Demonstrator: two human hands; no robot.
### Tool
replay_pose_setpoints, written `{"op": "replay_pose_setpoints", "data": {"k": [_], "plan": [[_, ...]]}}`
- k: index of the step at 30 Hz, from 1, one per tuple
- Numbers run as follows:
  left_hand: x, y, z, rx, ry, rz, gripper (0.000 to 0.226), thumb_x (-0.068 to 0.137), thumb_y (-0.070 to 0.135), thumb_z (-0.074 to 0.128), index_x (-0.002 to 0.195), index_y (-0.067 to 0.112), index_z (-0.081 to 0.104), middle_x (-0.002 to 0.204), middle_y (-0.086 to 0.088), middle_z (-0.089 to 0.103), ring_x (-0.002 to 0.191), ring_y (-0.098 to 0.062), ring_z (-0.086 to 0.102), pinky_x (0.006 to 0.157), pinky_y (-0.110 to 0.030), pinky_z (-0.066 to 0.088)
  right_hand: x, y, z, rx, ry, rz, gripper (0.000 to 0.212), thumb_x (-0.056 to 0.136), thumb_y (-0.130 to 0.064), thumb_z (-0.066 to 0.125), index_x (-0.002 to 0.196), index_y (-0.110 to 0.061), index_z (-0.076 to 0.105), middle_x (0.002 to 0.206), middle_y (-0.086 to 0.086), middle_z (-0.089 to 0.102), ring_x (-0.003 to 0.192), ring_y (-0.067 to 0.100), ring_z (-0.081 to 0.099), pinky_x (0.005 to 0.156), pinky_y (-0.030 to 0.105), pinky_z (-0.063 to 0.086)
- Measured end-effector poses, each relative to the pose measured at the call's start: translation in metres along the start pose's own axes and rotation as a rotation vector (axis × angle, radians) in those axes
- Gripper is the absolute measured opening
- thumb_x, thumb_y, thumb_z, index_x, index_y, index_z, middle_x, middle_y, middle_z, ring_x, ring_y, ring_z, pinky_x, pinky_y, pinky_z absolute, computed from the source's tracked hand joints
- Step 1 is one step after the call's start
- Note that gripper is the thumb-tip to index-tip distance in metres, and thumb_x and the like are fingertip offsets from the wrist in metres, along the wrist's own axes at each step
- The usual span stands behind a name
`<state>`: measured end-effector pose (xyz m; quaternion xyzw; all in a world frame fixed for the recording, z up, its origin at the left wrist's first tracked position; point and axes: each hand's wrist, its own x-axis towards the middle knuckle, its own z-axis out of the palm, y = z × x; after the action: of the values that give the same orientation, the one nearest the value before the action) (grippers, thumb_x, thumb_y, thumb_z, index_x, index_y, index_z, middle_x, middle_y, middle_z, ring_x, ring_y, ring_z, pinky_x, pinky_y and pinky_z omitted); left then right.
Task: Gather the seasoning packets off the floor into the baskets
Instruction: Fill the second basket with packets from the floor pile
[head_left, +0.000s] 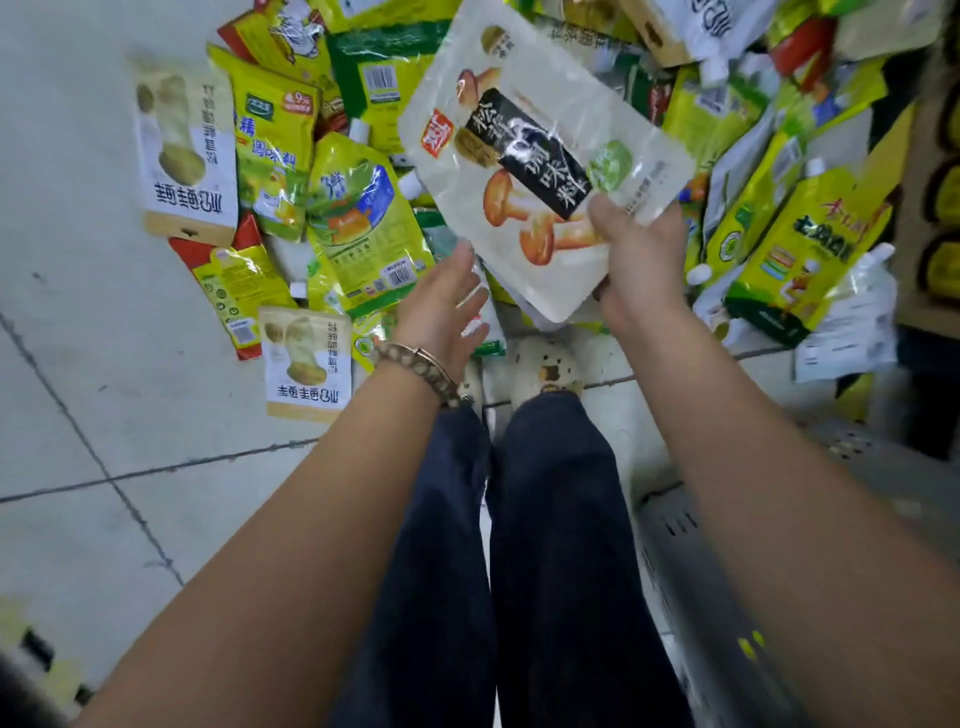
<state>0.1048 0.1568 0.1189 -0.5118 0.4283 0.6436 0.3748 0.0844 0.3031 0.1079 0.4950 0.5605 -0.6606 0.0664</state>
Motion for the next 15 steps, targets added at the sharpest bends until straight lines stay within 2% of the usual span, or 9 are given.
{"op": "replay_pose_setpoints", "data": {"k": [1,3,6,8,10,12,13,15], "plan": [[-0.001,-0.003,0.000,-0.050,-0.070,-0.022,0.028,0.094,0.044,0.044,0.112,0.026,0.055,0.118,0.001,0.058,0.104,-0.012,0.056,0.081,-0.030,0.046,-0.011,0.000,-0.005,0.029,-0.009,0.033,0.028,0.086,0.005,0.059,0.107,-0.013,0.055,0.095,0.004,0.066,0.088,0.021,0.067,0.079,0.036,0.057],[-0.001,-0.007,-0.001,-0.184,-0.137,0.009,0.031,0.093,0.038,0.047,0.117,0.019,0.055,0.109,-0.001,0.064,0.094,-0.013,0.062,0.078,-0.030,0.054,-0.029,0.006,-0.011,0.098,-0.044,0.111,0.029,0.089,0.006,0.055,0.113,-0.009,0.055,0.097,0.005,0.066,0.084,0.017,0.066,0.074,0.032,0.057],[0.007,-0.017,-0.007,-0.349,-0.119,0.146,0.042,0.079,0.016,0.065,0.119,0.012,0.054,0.107,-0.010,0.063,0.093,-0.024,0.062,0.085,-0.042,0.054,-0.045,0.023,-0.009,0.172,-0.086,0.232,0.032,0.089,0.006,0.054,0.120,-0.005,0.053,0.111,0.014,0.064,0.099,0.028,0.063,0.087,0.043,0.053],[0.010,-0.023,-0.012,-0.371,-0.057,0.134,0.058,0.073,0.012,0.068,0.128,0.004,0.051,0.116,-0.019,0.060,0.097,-0.032,0.062,0.086,-0.050,0.053,-0.050,0.034,-0.003,0.116,-0.140,0.252,0.026,0.088,0.005,0.056,0.109,-0.011,0.058,0.109,0.012,0.065,0.101,0.029,0.062,0.091,0.045,0.052],[0.014,-0.030,-0.023,-0.379,0.047,0.135,0.061,0.076,0.008,0.065,0.134,0.003,0.046,0.121,-0.023,0.057,0.097,-0.034,0.062,0.082,-0.050,0.054,-0.046,0.040,-0.001,-0.083,-0.230,0.190,0.020,0.088,0.000,0.059,0.099,-0.017,0.059,0.102,0.005,0.066,0.098,0.024,0.064,0.090,0.041,0.052],[0.021,-0.034,-0.040,-0.389,0.168,0.162,0.050,0.081,0.001,0.063,0.129,0.002,0.049,0.103,-0.019,0.063,0.091,-0.033,0.064,0.075,-0.049,0.056,-0.032,0.041,-0.005,-0.327,-0.268,0.059,0.012,0.090,-0.011,0.061,0.100,-0.017,0.059,0.098,-0.001,0.065,0.094,0.016,0.062,0.089,0.036,0.051],[0.024,-0.036,-0.049,-0.364,0.236,0.188,0.042,0.082,0.000,0.064,0.122,0.003,0.053,0.094,-0.015,0.064,0.088,-0.033,0.066,0.074,-0.049,0.056,-0.021,0.042,-0.009,-0.434,-0.250,-0.009,0.013,0.090,-0.017,0.062,0.102,-0.015,0.060,0.096,-0.001,0.064,0.093,0.014,0.061,0.090,0.035,0.049],[0.024,-0.043,-0.064,-0.231,0.390,0.253,0.036,0.080,-0.002,0.067,0.110,0.011,0.054,0.091,-0.007,0.065,0.086,-0.029,0.066,0.074,-0.044,0.055,0.002,0.041,-0.016,-0.694,-0.200,-0.178,0.031,0.090,-0.024,0.062,0.117,-0.010,0.059,0.106,0.003,0.062,0.101,0.016,0.057,0.092,0.030,0.045]]}}
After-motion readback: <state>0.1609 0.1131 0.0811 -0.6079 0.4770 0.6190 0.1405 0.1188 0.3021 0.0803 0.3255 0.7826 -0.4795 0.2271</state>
